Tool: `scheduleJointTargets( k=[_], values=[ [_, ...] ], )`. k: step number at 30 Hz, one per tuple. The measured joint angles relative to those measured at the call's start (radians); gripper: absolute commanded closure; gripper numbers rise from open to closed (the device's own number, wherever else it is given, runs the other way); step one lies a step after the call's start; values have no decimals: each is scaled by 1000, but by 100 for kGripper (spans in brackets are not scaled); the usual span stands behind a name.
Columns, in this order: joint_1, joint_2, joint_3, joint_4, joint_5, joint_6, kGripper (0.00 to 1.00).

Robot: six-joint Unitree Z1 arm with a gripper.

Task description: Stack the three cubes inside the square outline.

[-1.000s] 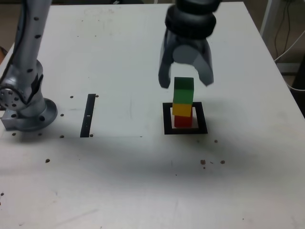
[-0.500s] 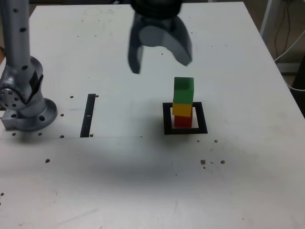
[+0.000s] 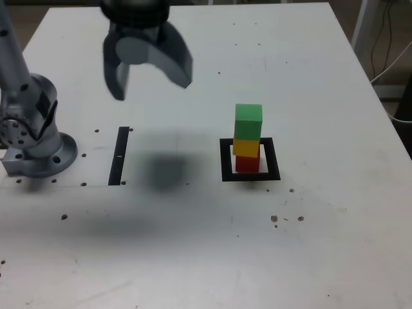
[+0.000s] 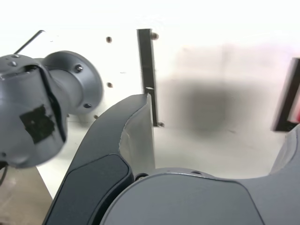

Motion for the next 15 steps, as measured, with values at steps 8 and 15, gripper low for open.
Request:
scheduleJointTargets(
  k=[8,15],
  values=[
    [12,-60,197,-116,-14,0,1],
    [12,-76,359,-259,-48,0,1]
  ],
)
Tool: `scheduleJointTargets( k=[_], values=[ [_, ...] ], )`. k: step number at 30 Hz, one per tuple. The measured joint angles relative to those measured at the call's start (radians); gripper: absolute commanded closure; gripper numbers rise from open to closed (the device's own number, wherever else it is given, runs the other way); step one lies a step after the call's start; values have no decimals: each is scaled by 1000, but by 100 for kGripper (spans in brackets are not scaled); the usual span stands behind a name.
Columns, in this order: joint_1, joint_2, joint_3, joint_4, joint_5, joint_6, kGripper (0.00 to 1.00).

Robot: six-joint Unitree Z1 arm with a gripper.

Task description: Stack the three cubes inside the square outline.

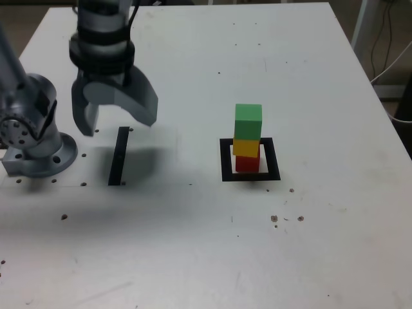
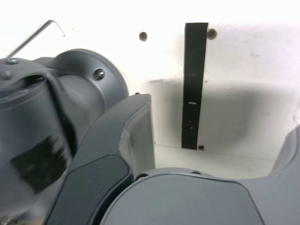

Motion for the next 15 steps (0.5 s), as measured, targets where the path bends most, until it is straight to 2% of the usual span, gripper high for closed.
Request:
scheduleJointTargets(
  k=[15],
  values=[
    [0,8,158,-180,-34,-2,0]
  ],
)
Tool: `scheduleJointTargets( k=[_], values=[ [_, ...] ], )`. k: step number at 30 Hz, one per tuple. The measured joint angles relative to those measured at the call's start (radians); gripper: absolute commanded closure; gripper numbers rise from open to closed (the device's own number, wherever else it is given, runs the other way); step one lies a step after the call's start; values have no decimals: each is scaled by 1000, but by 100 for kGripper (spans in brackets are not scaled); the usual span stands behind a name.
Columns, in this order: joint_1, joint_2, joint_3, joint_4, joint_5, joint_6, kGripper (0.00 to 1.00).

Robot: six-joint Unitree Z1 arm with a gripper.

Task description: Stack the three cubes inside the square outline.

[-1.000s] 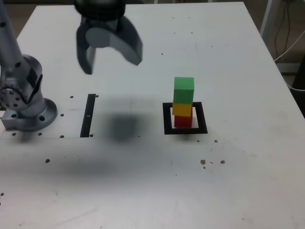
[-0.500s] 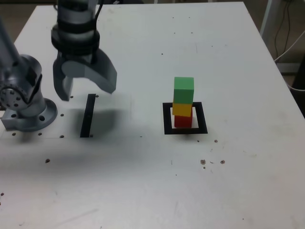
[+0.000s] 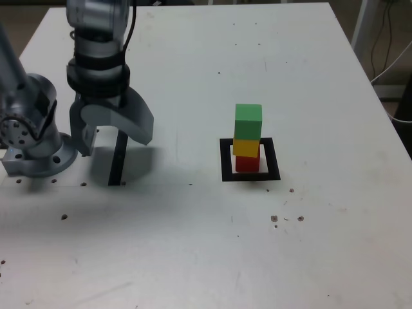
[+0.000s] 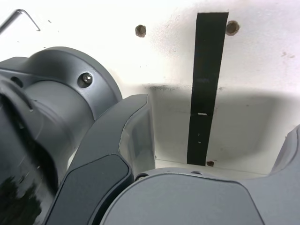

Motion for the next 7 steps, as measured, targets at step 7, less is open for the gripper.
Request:
scheduleJointTargets(
  k=[7],
  values=[
    [0,2,16,-20,-5,0,0]
  ],
)
